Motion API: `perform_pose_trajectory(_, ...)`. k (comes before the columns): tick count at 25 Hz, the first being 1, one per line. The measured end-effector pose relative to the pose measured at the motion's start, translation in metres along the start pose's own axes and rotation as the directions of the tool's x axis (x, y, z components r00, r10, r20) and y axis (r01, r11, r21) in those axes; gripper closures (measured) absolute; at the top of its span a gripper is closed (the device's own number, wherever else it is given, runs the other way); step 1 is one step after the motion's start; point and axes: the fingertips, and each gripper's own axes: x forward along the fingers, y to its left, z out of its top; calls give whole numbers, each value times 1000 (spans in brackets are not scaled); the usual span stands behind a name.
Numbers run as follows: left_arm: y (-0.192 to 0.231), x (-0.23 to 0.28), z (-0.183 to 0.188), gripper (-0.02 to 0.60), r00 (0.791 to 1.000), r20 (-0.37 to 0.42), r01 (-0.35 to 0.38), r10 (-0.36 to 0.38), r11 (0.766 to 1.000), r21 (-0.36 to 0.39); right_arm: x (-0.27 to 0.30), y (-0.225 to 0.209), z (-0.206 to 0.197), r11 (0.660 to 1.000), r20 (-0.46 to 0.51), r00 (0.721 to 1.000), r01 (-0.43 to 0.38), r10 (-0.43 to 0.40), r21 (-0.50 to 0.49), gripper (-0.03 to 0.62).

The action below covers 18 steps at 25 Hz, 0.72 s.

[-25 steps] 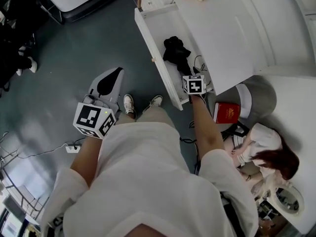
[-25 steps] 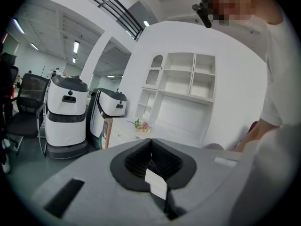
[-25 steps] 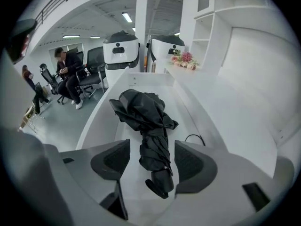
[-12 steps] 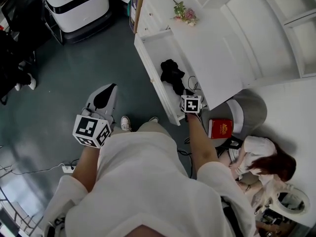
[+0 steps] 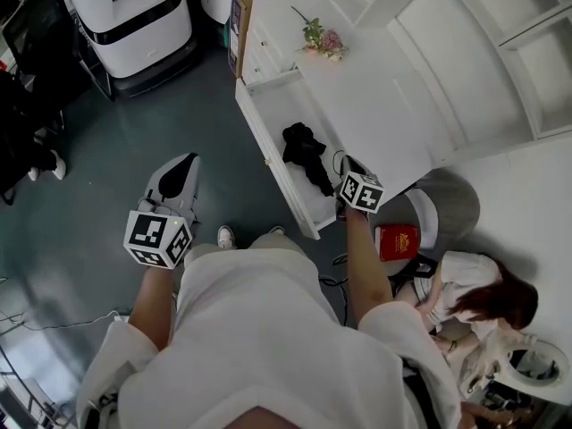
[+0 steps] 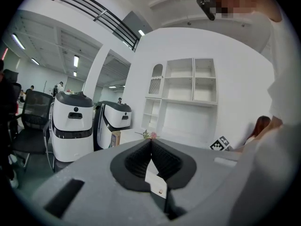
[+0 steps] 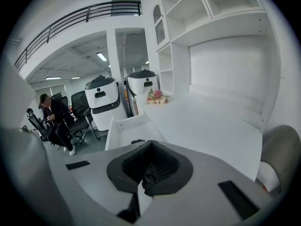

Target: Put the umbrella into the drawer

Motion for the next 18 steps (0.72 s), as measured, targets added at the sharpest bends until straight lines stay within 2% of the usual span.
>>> perform_pose_trajectory(4, 5, 10, 14, 568, 1000, 11, -27, 27, 1000, 8, -9, -1, 40, 1000, 88, 996, -28, 28, -11, 595)
perform_pose_trajectory(8, 4, 19, 28, 568, 999, 31, -38, 37, 999, 24, -31, -7, 90, 998, 200, 979, -41, 48, -39, 595)
perform_pose_trajectory(13, 10, 33, 44, 568, 997, 55, -62, 60, 998, 25, -68, -16, 153, 996, 339, 938, -53, 74, -70, 595)
perform_pose_trajectory(18, 14, 39, 66, 568, 992, 94, -84, 80, 995, 45, -109, -12, 200, 991, 457, 882, -70, 114, -112, 595)
